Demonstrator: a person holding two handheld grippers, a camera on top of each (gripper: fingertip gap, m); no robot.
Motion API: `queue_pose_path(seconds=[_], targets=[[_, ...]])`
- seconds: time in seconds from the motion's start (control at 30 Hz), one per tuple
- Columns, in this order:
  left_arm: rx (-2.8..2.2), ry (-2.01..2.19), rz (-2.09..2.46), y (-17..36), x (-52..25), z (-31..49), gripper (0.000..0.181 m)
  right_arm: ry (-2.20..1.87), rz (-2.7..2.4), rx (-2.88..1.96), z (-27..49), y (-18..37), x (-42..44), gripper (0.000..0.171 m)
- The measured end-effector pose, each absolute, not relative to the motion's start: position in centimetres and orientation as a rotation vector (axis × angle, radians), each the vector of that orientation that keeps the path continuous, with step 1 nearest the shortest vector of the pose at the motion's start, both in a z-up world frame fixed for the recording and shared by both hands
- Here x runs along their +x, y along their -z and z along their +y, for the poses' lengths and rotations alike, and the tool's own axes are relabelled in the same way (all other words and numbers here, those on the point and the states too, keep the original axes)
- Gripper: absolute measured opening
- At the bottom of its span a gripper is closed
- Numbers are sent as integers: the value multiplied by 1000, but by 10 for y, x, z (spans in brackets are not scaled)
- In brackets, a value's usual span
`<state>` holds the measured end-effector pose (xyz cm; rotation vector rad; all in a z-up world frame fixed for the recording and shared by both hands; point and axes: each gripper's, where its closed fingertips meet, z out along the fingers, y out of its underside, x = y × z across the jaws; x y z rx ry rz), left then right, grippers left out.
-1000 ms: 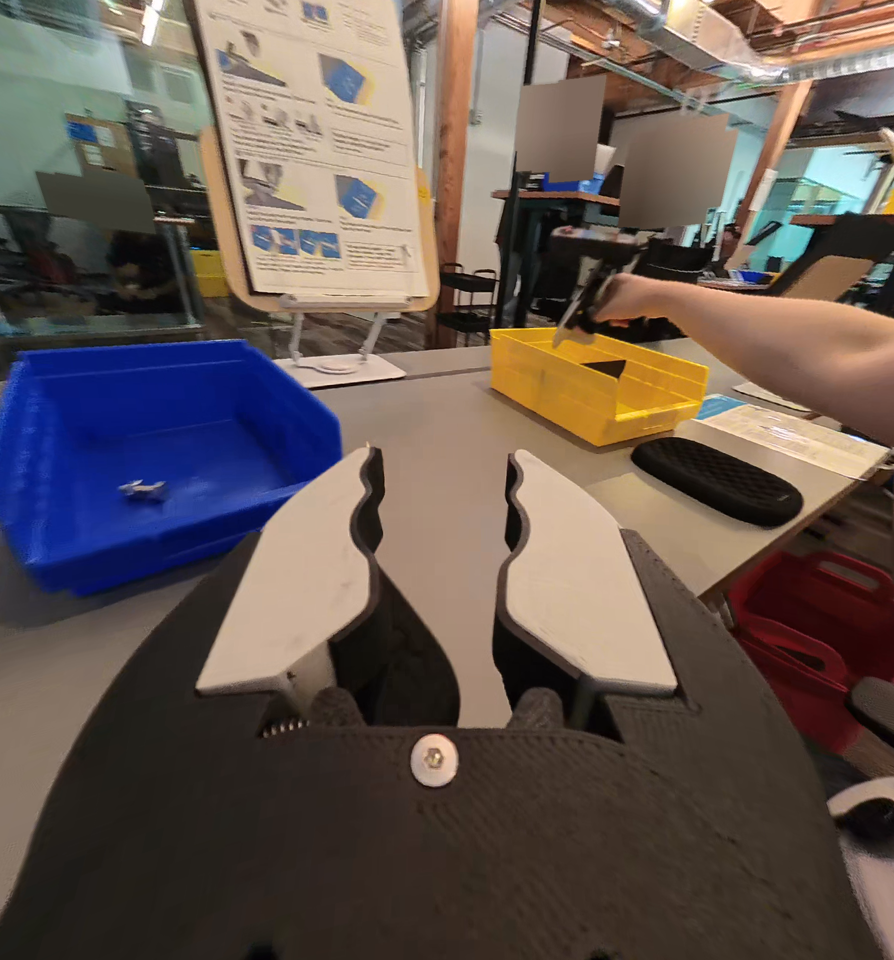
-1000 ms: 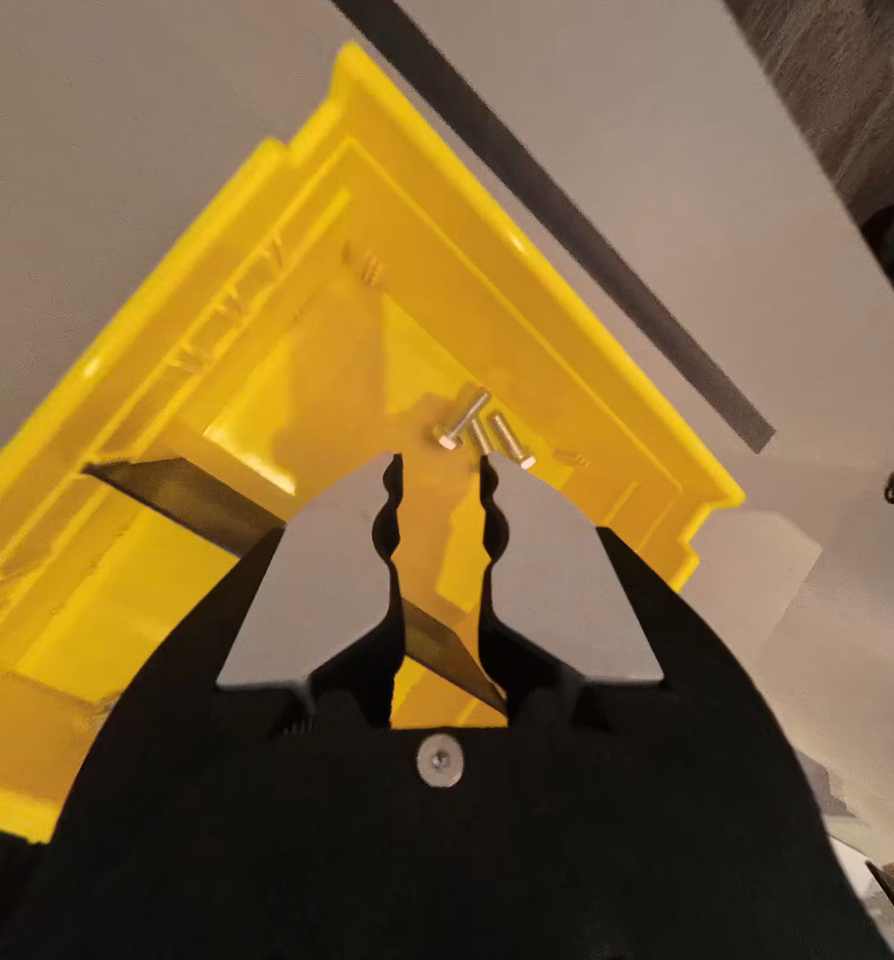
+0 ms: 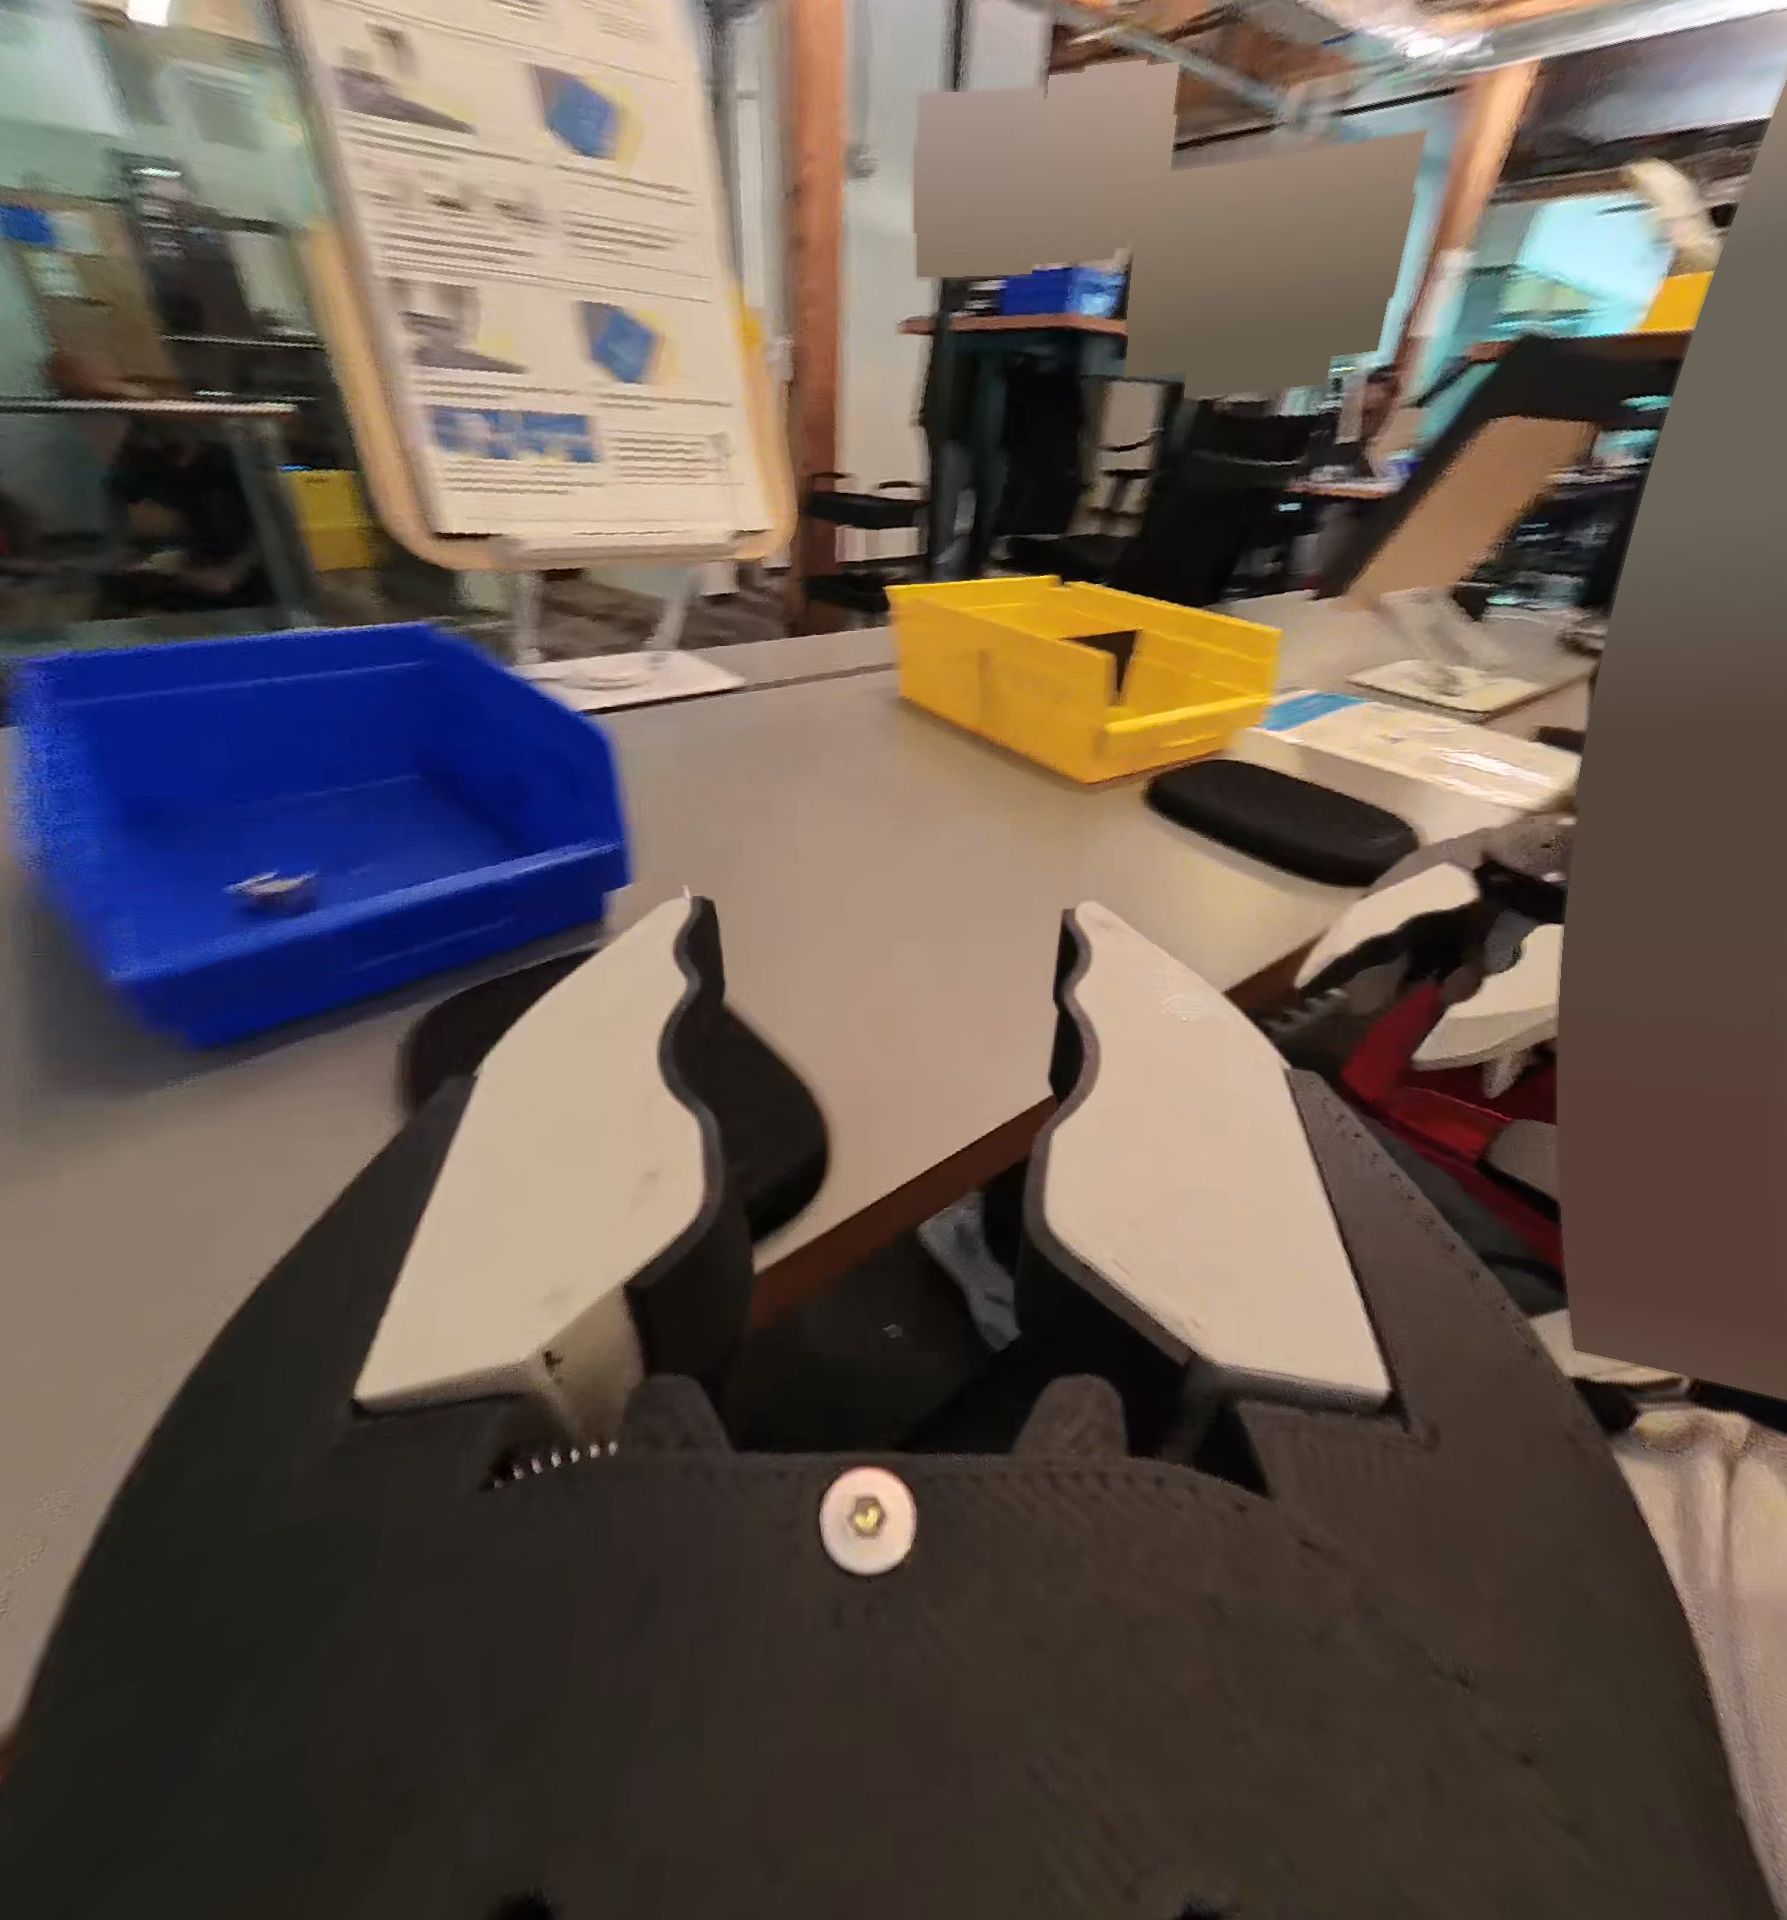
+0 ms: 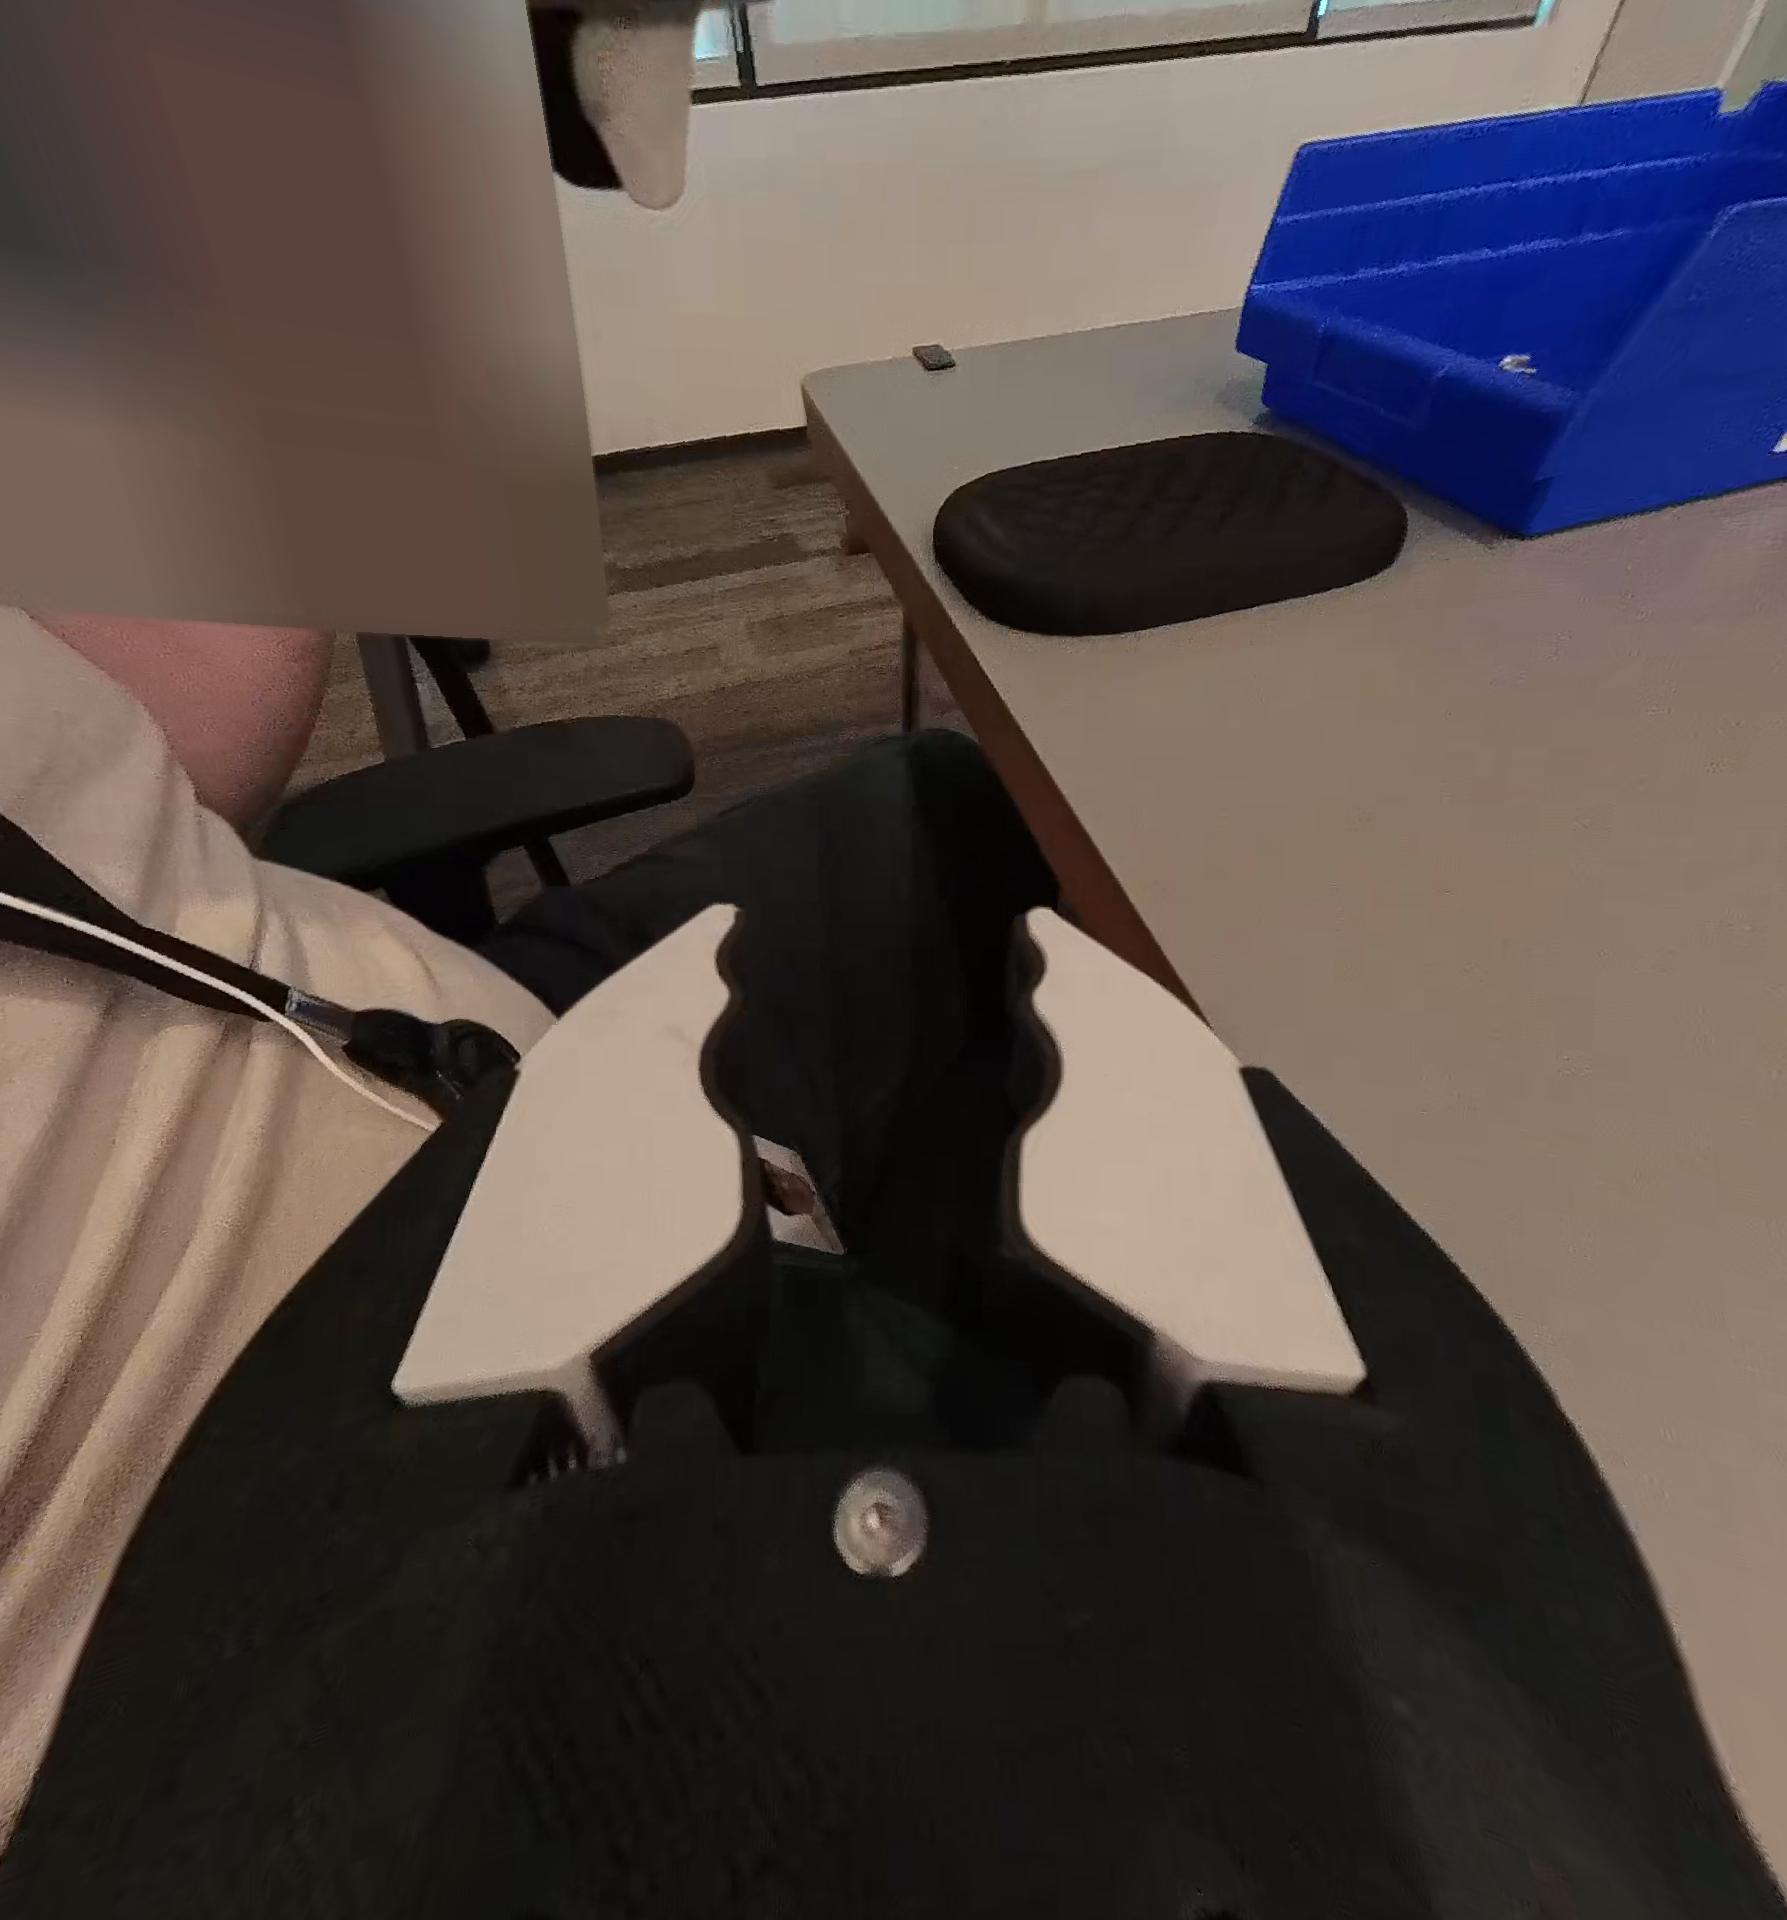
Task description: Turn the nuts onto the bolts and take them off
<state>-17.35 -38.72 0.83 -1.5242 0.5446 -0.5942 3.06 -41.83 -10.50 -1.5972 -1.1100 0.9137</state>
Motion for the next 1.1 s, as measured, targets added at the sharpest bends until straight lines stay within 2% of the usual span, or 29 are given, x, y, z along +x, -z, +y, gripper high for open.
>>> queue_pose_path(seconds=[0.4,0.67,0.97,1.1], targets=[[-1411,962,1027,-8,25,-334,61,-389,-685,-1733,-428,159,122,52],[-1479,1108,1175,8,81,-308,63,-579,-248,-1630,-415,193,211,48],[-1299,927,1303,33,158,-275,67,-552,-262,-1750,-385,284,283,47],[-1310,954,1279,51,193,-260,75,-546,-269,-1760,-380,277,300,46]])
